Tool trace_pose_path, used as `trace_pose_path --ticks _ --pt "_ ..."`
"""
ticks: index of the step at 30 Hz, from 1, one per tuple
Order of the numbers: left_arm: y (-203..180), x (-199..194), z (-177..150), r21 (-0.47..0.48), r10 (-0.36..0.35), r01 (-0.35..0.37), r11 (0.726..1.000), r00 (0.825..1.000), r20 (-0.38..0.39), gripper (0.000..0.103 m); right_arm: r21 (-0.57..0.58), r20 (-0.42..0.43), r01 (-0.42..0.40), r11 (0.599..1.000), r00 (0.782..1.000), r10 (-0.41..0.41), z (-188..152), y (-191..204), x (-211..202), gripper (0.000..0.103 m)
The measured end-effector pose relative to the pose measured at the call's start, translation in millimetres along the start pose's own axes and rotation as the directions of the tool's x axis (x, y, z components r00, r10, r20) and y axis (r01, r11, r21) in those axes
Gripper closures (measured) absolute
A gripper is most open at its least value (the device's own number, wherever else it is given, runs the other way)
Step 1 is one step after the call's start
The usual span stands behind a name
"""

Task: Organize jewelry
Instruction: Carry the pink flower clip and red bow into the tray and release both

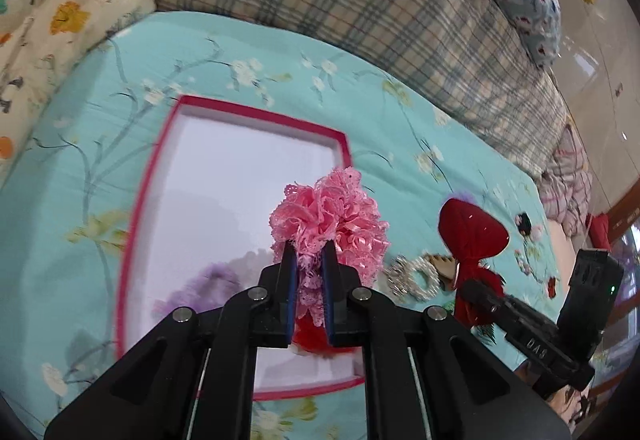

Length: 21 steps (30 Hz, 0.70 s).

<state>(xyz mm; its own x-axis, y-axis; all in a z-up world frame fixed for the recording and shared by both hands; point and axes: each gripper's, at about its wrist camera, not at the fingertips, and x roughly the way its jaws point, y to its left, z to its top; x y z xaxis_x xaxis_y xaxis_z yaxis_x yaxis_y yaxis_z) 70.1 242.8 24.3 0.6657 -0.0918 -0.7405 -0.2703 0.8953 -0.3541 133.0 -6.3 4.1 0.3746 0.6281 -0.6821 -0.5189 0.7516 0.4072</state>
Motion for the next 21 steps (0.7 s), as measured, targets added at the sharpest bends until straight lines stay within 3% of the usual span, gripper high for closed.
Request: trace_pose_path --ticks 9,21 --pt "49 9 12 -0.095 0.064 -0.062 0.994 0.998 0.02 0.095 -0.085 -0.051 -0.135 0.987 0.99 0.131 16 59 61 0.086" --pt "78 57 4 -0.142 0.112 -0.121 0.982 0.992 -0.066 0.095 -0.101 -0.154 -0.133 0.986 0.981 0.117 13 68 126 0.085"
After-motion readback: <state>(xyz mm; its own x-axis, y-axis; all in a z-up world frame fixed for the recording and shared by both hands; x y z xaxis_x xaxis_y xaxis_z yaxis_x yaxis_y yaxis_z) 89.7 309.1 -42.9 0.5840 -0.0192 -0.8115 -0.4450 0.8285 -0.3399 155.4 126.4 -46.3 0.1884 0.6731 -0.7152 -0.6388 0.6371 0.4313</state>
